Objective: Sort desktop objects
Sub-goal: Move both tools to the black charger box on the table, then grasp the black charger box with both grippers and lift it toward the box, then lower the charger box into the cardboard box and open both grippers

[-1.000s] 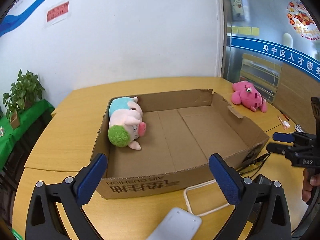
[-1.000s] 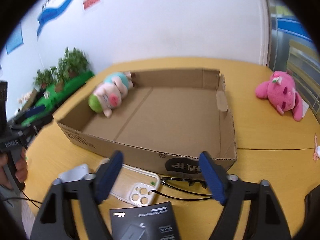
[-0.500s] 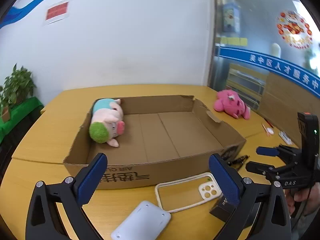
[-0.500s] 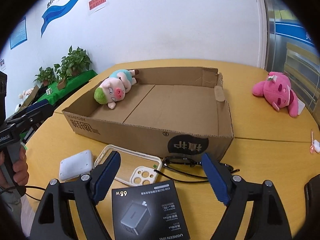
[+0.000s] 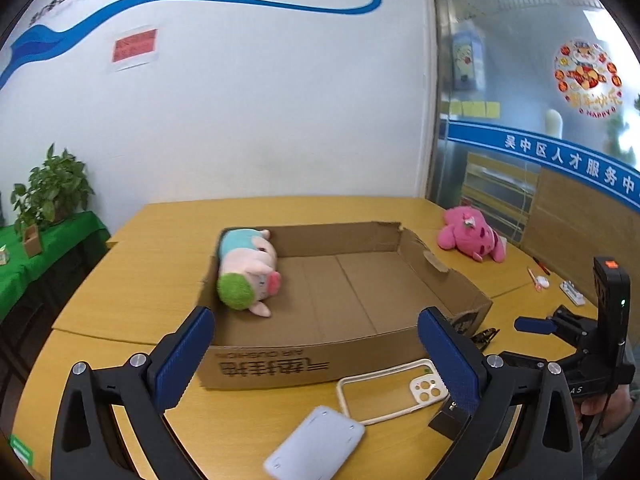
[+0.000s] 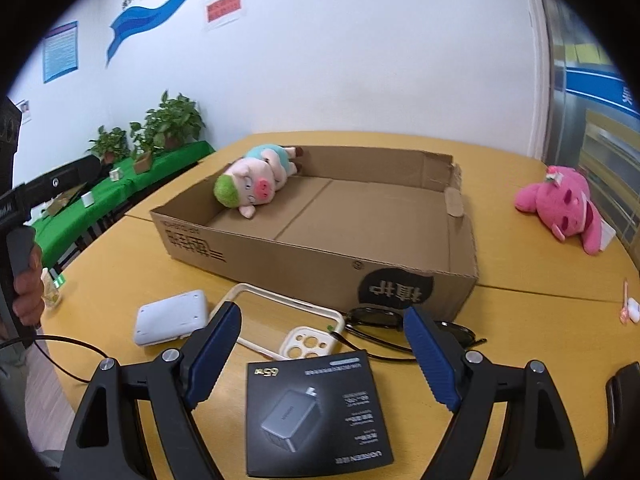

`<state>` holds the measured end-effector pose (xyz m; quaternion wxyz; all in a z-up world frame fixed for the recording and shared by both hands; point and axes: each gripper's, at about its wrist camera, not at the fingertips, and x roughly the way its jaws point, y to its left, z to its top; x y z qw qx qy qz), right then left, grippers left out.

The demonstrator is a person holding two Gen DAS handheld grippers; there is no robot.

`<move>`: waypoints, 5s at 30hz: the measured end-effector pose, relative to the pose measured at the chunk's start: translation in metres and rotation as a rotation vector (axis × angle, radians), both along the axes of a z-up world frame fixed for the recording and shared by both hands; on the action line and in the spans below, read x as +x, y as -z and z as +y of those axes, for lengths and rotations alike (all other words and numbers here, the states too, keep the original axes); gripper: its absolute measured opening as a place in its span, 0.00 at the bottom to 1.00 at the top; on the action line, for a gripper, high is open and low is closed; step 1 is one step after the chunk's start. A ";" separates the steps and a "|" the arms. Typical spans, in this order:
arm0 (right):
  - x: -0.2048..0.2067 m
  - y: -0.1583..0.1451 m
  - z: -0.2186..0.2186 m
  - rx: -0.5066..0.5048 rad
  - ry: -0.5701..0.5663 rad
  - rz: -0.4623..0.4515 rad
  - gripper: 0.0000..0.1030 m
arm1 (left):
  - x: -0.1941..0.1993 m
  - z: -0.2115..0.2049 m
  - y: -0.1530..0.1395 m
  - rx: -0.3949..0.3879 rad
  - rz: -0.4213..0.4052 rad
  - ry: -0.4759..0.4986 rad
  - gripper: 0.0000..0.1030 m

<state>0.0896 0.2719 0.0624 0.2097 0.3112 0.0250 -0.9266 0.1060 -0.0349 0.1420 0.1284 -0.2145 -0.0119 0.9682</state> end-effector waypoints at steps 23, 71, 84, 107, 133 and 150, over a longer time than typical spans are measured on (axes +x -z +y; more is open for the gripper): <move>0.052 0.074 0.004 0.046 -0.228 -0.269 0.84 | -0.089 0.103 0.144 0.240 -0.714 0.614 0.99; -0.032 -0.128 -0.093 0.152 -0.189 0.381 0.85 | -0.133 0.046 -0.079 0.192 -0.173 0.390 0.75; -0.153 -0.190 -0.102 0.124 -0.213 0.398 0.85 | -0.253 0.032 -0.132 0.201 -0.133 0.353 0.76; -0.370 -0.013 -0.103 0.040 -0.216 -0.164 0.85 | -0.447 0.054 0.078 0.182 -0.618 0.253 0.75; -0.387 0.062 -0.110 0.122 -0.145 -0.531 0.84 | -0.441 0.070 0.118 0.045 -0.775 0.104 0.75; -0.241 -0.037 -0.079 0.197 -0.015 -0.129 0.84 | -0.224 0.034 -0.032 -0.072 -0.225 0.083 1.00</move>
